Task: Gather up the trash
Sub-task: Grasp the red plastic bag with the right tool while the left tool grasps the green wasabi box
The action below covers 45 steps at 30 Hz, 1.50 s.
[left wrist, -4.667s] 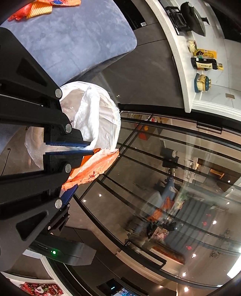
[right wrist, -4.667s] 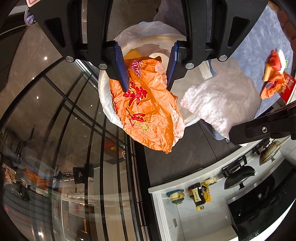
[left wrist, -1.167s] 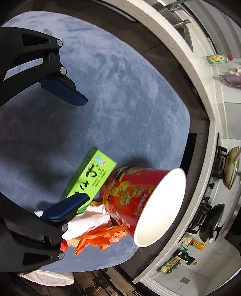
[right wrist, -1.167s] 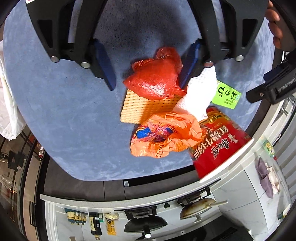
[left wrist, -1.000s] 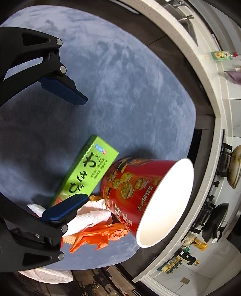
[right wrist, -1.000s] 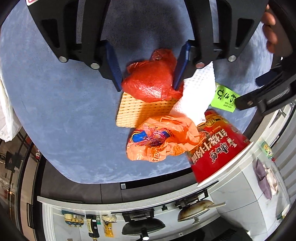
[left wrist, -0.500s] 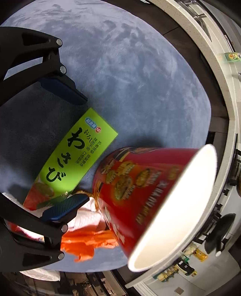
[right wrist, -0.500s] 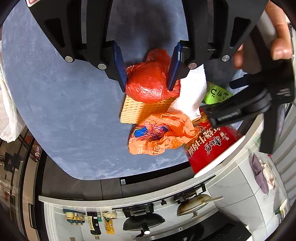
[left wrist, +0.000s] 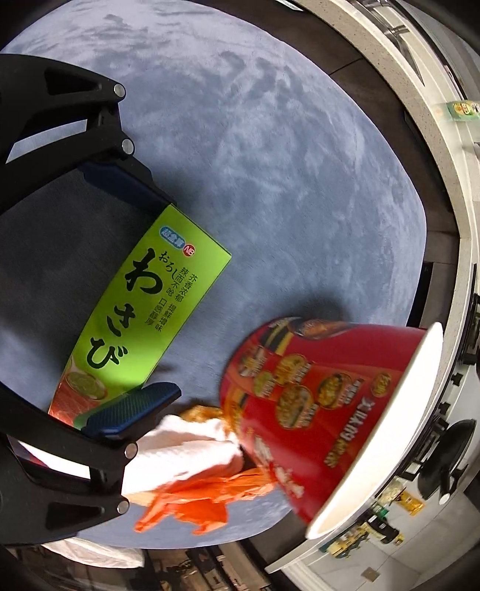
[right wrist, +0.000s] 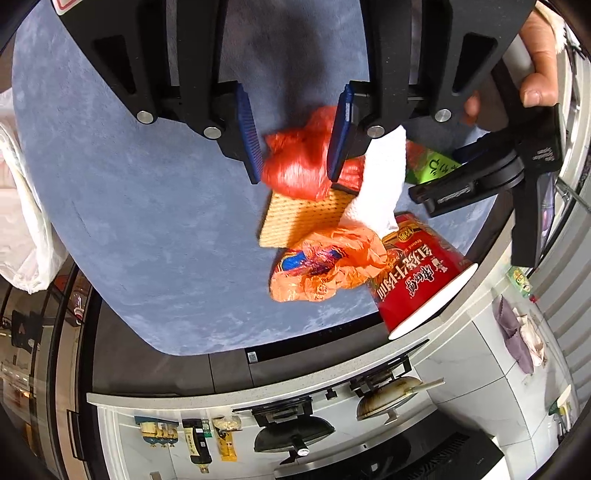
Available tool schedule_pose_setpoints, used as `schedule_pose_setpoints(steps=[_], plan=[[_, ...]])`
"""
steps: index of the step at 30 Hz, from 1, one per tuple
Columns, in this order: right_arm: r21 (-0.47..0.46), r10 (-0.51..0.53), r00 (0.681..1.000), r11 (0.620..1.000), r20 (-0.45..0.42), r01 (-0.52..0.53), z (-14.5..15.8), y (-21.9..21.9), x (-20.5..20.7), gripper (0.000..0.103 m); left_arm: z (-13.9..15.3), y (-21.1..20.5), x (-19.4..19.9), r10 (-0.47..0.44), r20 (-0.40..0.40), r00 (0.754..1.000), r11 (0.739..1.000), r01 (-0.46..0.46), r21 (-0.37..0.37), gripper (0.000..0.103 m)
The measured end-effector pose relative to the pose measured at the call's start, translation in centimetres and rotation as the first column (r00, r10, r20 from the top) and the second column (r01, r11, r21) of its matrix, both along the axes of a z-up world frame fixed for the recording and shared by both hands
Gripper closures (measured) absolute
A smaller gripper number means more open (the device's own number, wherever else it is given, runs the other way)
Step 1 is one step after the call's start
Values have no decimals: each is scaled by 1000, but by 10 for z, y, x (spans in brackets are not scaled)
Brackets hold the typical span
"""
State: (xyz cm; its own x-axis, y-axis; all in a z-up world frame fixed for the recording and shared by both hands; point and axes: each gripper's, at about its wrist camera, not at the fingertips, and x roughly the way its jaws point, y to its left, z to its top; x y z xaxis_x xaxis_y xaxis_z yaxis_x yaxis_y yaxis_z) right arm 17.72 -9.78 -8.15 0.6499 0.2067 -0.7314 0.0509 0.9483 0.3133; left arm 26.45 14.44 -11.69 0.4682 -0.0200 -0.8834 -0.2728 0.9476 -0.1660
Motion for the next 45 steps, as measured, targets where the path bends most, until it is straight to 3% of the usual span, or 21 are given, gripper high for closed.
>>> schedule_pose_setpoints(steps=[6, 10, 14, 17, 19, 20, 25, 28, 31, 33, 41, 45], plan=[[35, 11, 1000, 999, -22, -11, -10, 2, 2, 65, 2, 12, -20, -31, -17, 999, 999, 31, -14, 18], [32, 11, 1000, 999, -29, -10, -17, 9, 11, 49, 3, 21, -24, -32, -26, 999, 999, 32, -30, 23], [55, 15, 999, 998, -44, -13, -27, 14, 22, 48, 6, 23, -30, -20, -26, 999, 999, 19, -40, 23], [76, 30, 998, 997, -54, -26, -34, 20, 29, 48, 12, 21, -33, -4, -6, 1000, 999, 4, -47, 16], [77, 38, 998, 996, -51, -34, -35, 24, 29, 62, 14, 16, -33, 4, -6, 1000, 999, -4, -48, 14], [82, 48, 998, 996, -48, -44, -35, 25, 30, 63, 13, 14, -34, 9, -6, 1000, 999, -9, -48, 14], [58, 53, 998, 997, -26, -51, -28, 26, 24, 67, 0, 5, -34, 47, -61, 997, 997, -51, -57, 15], [59, 39, 999, 998, -12, -39, -22, 20, 17, 67, 2, 0, -40, 65, -51, 997, 997, -67, -35, 16], [75, 17, 1000, 997, -6, -17, -18, 9, 11, 67, 2, -5, -43, 73, -45, 996, 997, -73, -18, 20], [77, 10, 1000, 997, -6, -9, -15, 4, 6, 67, 4, -9, -44, 55, -32, 998, 998, -56, -24, 30], [67, 1, 1000, 998, 11, -2, -3, -5, -15, 67, 10, -19, -57, -22, -22, 1000, 999, 21, -44, 51], [70, -5, 1000, 998, 28, 3, 5, -9, -26, 67, 16, -30, -70, -71, -5, 998, 997, 70, -22, 55]])
